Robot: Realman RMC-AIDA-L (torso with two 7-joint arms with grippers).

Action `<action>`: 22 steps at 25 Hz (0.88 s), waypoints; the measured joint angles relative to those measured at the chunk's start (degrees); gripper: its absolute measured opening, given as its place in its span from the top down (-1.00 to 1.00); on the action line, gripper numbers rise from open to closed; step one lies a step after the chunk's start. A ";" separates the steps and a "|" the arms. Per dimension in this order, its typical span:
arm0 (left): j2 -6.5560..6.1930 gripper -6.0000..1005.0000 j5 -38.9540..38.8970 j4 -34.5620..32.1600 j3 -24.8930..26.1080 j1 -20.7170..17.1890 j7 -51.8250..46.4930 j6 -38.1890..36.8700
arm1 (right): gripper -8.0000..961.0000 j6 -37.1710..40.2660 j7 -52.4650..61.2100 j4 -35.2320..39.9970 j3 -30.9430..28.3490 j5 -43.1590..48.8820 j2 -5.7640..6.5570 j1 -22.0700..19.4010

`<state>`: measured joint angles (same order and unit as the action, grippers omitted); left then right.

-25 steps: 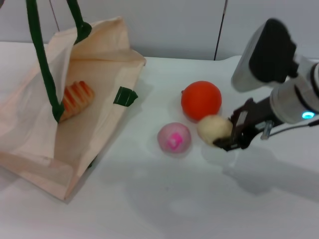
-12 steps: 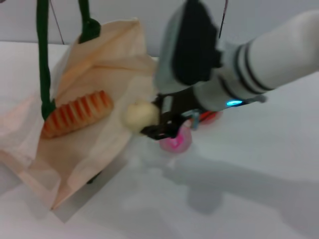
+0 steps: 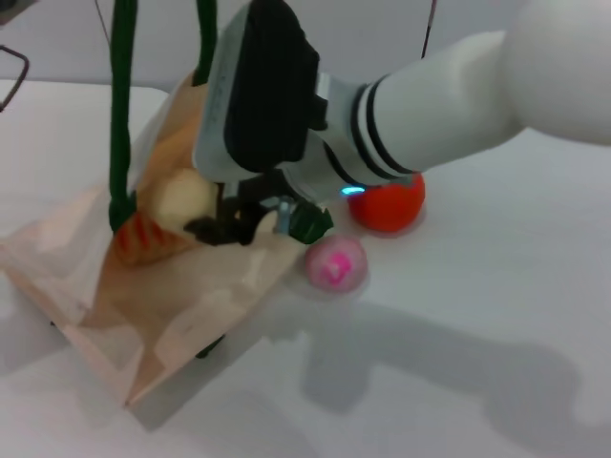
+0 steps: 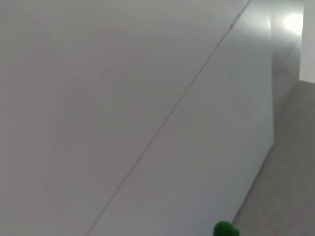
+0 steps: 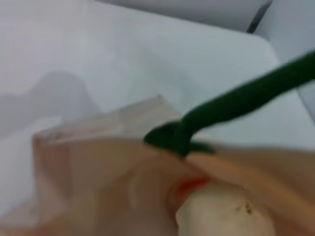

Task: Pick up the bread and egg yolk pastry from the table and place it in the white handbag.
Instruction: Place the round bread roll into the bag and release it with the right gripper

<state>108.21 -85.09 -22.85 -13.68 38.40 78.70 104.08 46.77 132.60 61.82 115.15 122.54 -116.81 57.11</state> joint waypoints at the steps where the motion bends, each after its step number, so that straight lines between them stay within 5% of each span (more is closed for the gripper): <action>1: 0.06 0.75 0.00 0.00 -0.25 0.21 -0.04 0.20 | -0.11 -2.36 0.18 -1.48 0.82 0.00 -0.11 0.46; 9: 0.65 0.75 -0.25 0.00 -0.61 1.13 -0.35 2.93 | -0.09 -17.36 0.36 -15.34 5.48 -4.44 -0.39 4.21; 22: 0.47 0.75 -1.08 0.00 0.26 0.42 -0.41 3.73 | -0.13 -23.33 0.09 -17.49 6.91 -7.00 -0.24 3.17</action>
<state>108.67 -86.17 -22.85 -13.42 38.82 78.29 107.81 23.43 132.69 44.33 122.06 115.54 -117.04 60.27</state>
